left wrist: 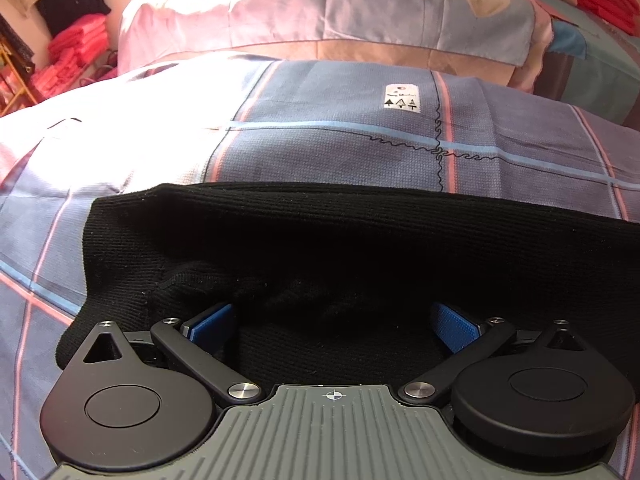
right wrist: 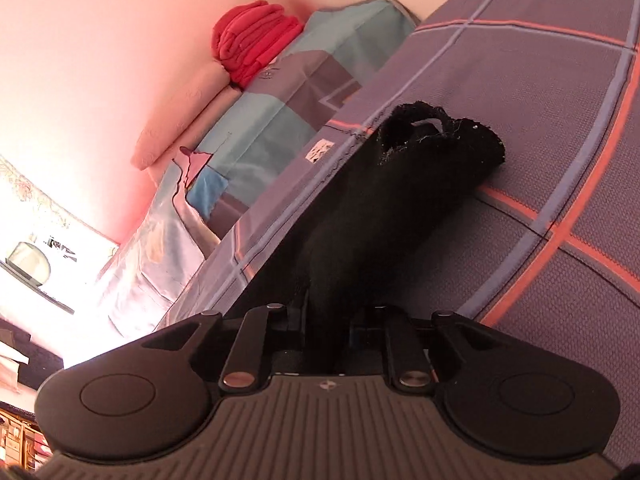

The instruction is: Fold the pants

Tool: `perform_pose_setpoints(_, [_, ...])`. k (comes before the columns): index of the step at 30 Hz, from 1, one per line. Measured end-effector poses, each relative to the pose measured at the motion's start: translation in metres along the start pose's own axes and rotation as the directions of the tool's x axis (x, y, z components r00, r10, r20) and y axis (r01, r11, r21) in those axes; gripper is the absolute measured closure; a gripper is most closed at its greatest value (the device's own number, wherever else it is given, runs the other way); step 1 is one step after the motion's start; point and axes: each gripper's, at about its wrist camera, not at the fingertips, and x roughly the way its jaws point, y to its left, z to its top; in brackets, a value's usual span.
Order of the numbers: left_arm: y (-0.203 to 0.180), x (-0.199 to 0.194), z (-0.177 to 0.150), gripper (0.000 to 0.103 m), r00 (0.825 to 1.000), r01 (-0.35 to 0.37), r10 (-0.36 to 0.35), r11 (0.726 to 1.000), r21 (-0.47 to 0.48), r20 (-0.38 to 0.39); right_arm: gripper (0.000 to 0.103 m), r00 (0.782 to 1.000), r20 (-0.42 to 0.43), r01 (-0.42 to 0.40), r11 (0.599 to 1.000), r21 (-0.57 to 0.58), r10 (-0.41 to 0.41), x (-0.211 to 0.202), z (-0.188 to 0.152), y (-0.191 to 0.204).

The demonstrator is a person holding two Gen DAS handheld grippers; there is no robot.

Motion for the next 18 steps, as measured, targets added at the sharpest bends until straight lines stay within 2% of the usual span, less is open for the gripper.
perform_pose_setpoints(2, [0.0, 0.0, 0.0, 0.0, 1.0, -0.001, 0.001, 1.0, 0.001, -0.003, 0.07, 1.0, 0.004, 0.018, 1.0, -0.002, -0.018, 0.0, -0.003, 0.005])
perform_pose_setpoints(3, [0.0, 0.0, 0.001, 0.0, 1.0, -0.002, 0.002, 1.0, 0.002, -0.004, 0.063, 1.0, 0.003, 0.014, 1.0, -0.005, -0.014, -0.003, -0.006, 0.005])
perform_pose_setpoints(4, [0.0, 0.0, 0.001, 0.0, 1.0, -0.003, 0.003, 1.0, 0.004, -0.004, 0.049, 1.0, 0.003, 0.003, 1.0, -0.017, -0.003, -0.006, -0.009, 0.009])
perform_pose_setpoints(6, [-0.001, 0.0, 0.001, 0.0, 1.0, -0.004, 0.004, 1.0, 0.005, -0.004, 0.034, 0.999, 0.028, 0.02, 0.999, -0.048, -0.019, -0.017, -0.016, 0.016])
perform_pose_setpoints(8, [-0.001, 0.001, 0.001, 0.0, 1.0, -0.002, 0.002, 1.0, 0.005, -0.004, 0.032, 0.994, 0.07, 0.09, 0.993, -0.07, -0.085, -0.029, -0.021, 0.019])
perform_pose_setpoints(11, [-0.001, 0.001, 0.001, 0.0, 1.0, -0.001, 0.001, 1.0, 0.011, -0.003, 0.03, 0.965, 0.146, 0.229, 0.971, -0.063, -0.218, -0.05, -0.031, 0.02])
perform_pose_setpoints(12, [-0.001, 0.001, 0.0, 0.0, 1.0, 0.0, 0.0, 1.0, 0.011, -0.001, 0.03, 0.964, 0.15, 0.234, 0.969, -0.079, -0.221, -0.055, -0.036, 0.022])
perform_pose_setpoints(15, [0.0, 0.001, -0.001, 0.0, 1.0, 0.0, 0.0, 1.0, 0.012, 0.002, 0.033, 0.984, 0.117, 0.154, 0.965, -0.215, -0.131, -0.064, -0.058, 0.045])
perform_pose_setpoints(17, [0.0, 0.0, -0.001, 0.0, 1.0, 0.0, 0.0, 1.0, 0.013, 0.004, 0.034, 0.994, 0.088, 0.085, 0.928, -0.362, -0.057, -0.065, -0.078, 0.075])
perform_pose_setpoints(18, [0.0, 0.0, -0.001, 0.0, 1.0, 0.0, 0.0, 1.0, 0.013, 0.005, 0.034, 0.998, 0.059, 0.038, 0.893, -0.449, -0.013, -0.063, -0.089, 0.093])
